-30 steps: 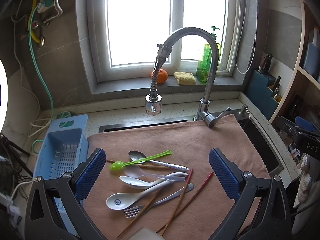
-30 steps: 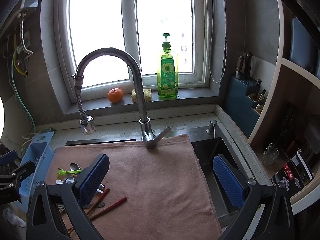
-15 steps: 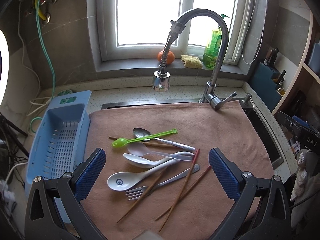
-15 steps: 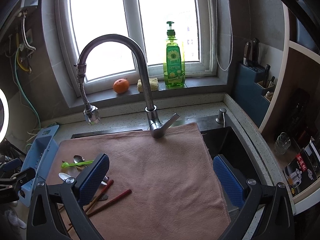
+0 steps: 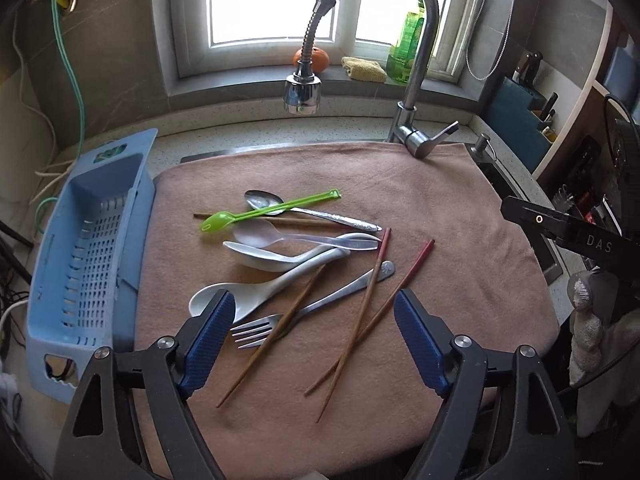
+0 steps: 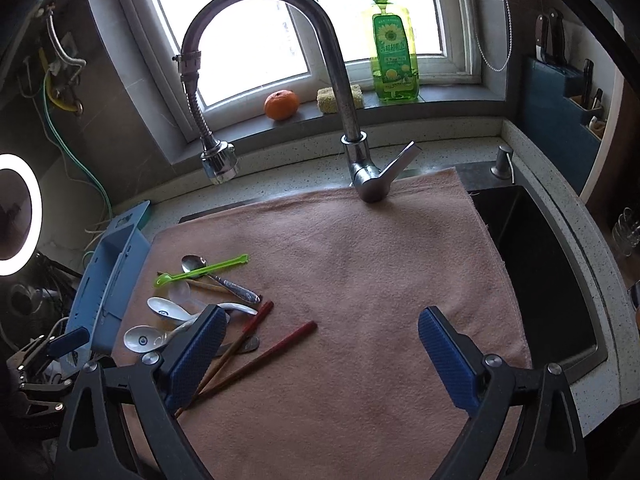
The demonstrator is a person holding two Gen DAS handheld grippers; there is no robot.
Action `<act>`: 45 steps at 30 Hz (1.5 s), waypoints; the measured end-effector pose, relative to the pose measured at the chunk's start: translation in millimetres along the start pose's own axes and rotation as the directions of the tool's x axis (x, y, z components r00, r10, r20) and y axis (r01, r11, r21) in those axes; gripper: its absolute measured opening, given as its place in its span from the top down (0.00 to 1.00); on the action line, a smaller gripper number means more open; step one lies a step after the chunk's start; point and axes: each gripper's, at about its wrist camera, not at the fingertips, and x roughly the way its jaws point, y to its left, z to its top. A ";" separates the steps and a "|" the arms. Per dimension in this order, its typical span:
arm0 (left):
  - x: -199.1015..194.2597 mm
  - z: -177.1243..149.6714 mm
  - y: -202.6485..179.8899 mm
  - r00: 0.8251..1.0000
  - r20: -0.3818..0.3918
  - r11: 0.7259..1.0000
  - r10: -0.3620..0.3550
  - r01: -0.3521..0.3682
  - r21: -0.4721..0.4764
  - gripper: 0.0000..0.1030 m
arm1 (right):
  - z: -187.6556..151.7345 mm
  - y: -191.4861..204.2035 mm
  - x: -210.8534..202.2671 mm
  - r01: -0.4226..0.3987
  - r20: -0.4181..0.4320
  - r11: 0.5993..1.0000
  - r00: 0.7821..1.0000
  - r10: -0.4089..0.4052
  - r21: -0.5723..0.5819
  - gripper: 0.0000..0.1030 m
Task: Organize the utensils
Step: 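Lower the right tool over the two red-tipped chopsticks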
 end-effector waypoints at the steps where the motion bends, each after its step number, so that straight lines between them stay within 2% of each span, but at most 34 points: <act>1: 3.1 -1.0 -1.3 1.000 -0.006 1.000 -0.008 0.008 0.010 0.22 | -2.5 1.4 4.8 -0.012 -0.023 1.000 1.000 0.012 0.008 0.19; 3: 8.4 -2.1 -4.5 0.999 -0.023 0.999 -0.026 0.027 0.035 0.28 | -6.6 3.1 15.3 -0.035 -0.066 0.999 0.997 0.037 0.031 0.21; 5: 14.3 -3.4 -8.9 0.998 -0.041 0.997 -0.046 0.049 0.063 0.33 | -12.0 3.6 26.3 -0.051 -0.113 0.997 0.992 0.057 0.055 0.32; 6: 17.4 -3.5 -10.3 0.997 -0.050 0.995 -0.060 0.064 0.073 0.36 | -14.1 3.7 32.3 -0.063 -0.141 0.995 0.987 0.072 0.072 0.41; 7: 21.1 -4.0 -11.1 0.995 -0.062 0.993 -0.083 0.088 0.080 0.38 | -16.3 3.1 38.4 -0.074 -0.164 0.993 0.983 0.088 0.091 0.47; 9: 31.0 -3.9 -9.9 0.985 -0.100 0.986 -0.141 0.149 0.071 0.55 | -20.5 0.1 50.8 -0.092 -0.206 0.985 0.971 0.120 0.144 0.50; 12: 45.0 -3.5 -10.9 0.968 -0.148 0.975 -0.201 0.212 0.061 0.66 | -25.6 -2.7 67.8 -0.117 -0.256 0.967 0.951 0.176 0.228 0.58; 16: 56.7 -3.5 -17.5 0.954 -0.190 0.962 -0.231 0.253 0.099 0.75 | -28.4 -0.7 83.6 -0.124 -0.299 0.952 0.931 0.209 0.279 0.66; 21: 71.2 -0.6 -22.0 0.946 -0.226 0.956 -0.232 0.265 0.128 0.84 | -26.8 9.6 94.6 -0.130 -0.327 0.949 0.918 0.225 0.288 0.74; 26: 81.6 -1.2 -21.6 0.942 -0.258 0.954 -0.215 0.259 0.153 0.84 | -26.9 14.4 106.9 -0.110 -0.362 0.944 0.905 0.225 0.312 0.78; 31: 90.0 -3.0 -19.5 0.939 -0.280 0.955 -0.197 0.249 0.164 0.84 | -24.9 19.8 113.1 -0.082 -0.368 0.948 0.909 0.197 0.306 0.78; 33: 94.8 -3.2 -17.4 0.935 -0.294 0.955 -0.196 0.250 0.158 0.89 | -23.9 24.0 114.3 -0.067 -0.371 0.957 0.912 0.174 0.284 0.79; 39: 100.2 -4.6 -18.9 0.931 -0.309 0.951 -0.194 0.256 0.172 0.89 | -25.2 34.8 115.9 -0.048 -0.373 0.978 0.920 0.123 0.203 0.83; 41: 101.1 -4.8 -18.1 0.931 -0.310 0.953 -0.192 0.252 0.169 0.89 | -24.6 35.2 115.7 -0.048 -0.380 0.981 0.918 0.117 0.185 0.83; 45: 106.6 -4.4 -19.8 0.929 -0.323 0.951 -0.182 0.250 0.181 0.90 | -23.2 29.8 119.1 -0.041 -0.400 0.972 0.907 0.133 0.230 0.83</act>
